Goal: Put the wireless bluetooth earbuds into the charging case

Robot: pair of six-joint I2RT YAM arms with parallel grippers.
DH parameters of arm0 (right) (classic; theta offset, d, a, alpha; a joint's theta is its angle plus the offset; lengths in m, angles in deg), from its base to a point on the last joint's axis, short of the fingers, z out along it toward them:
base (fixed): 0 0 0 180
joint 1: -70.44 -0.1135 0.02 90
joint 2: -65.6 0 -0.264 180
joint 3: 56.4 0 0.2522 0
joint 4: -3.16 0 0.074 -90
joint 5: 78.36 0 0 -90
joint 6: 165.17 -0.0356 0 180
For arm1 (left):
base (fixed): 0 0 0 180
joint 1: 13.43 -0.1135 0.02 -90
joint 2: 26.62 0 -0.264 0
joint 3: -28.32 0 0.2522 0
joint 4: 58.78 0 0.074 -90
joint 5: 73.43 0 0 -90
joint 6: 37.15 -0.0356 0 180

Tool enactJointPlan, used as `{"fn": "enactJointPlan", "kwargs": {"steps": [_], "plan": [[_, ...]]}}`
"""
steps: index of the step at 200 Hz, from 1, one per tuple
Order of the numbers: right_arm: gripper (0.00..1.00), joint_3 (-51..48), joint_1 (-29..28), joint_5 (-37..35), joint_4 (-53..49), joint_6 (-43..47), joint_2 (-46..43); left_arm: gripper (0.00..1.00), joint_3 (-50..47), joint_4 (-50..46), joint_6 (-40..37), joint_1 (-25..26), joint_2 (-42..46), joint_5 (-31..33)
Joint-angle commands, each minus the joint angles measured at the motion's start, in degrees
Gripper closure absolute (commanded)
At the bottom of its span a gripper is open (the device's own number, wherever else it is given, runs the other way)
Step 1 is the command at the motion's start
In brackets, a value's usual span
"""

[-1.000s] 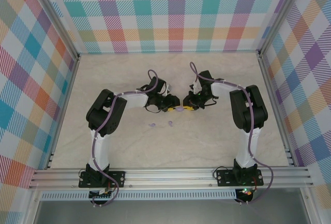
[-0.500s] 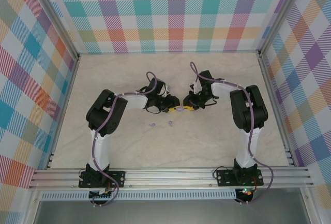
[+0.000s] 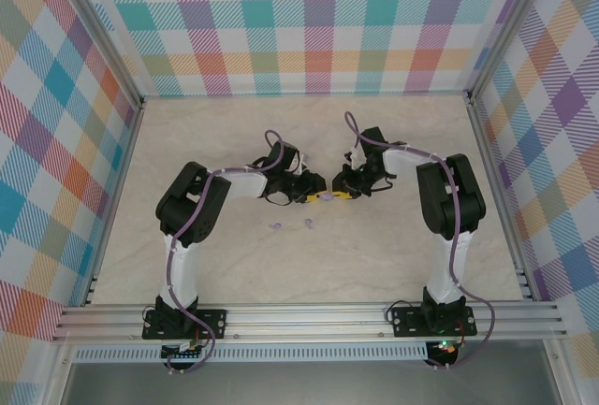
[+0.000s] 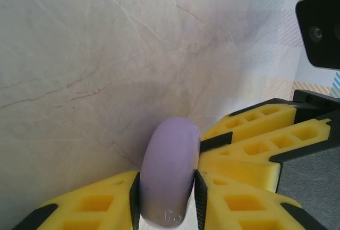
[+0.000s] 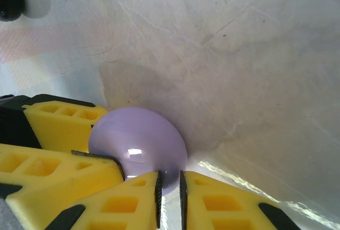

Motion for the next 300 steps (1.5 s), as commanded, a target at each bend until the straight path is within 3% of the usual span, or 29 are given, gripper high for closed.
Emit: {"fn": "enactJointPlan", "kwargs": {"steps": [1, 46, 76, 125, 181, 224, 245, 300], "plan": [[0.81, -1.65, -0.42, -2.09, 0.37, 0.76, 0.07, 0.66, -0.59, 1.14, 0.48, 1.24, -0.53, -2.03], [0.81, -1.77, -0.33, -1.89, 0.66, 0.5, -0.39, 0.69, -0.37, 0.83, 0.33, 1.3, -0.77, -2.03], [0.8, -2.25, -0.24, -3.01, 0.81, 0.46, -2.58, 0.78, -0.42, -0.28, -0.64, 1.32, 0.22, -0.65], [0.69, -4.87, 2.53, -3.28, 1.49, 2.06, -13.56, 0.79, -0.22, -3.36, -6.71, 0.46, 5.99, 1.45], [0.52, -6.4, 7.75, 7.08, 2.11, 9.58, -27.52, 0.79, -0.12, -5.6, -20.17, -0.7, 19.02, -0.67], [0.47, -3.03, 8.33, 19.09, 0.65, 16.03, -32.21, 0.79, 2.45, -10.78, -29.86, -0.79, 27.87, -6.65], [0.46, -1.21, 8.36, 25.11, 0.31, 18.06, -33.92, 0.79, 4.23, -12.83, -32.23, -0.79, 30.31, -10.73], [0.45, 2.37, 7.71, 31.78, -3.28, 22.03, -36.83, 0.78, 7.51, -14.35, -33.76, -0.7, 32.91, -19.45]]}}
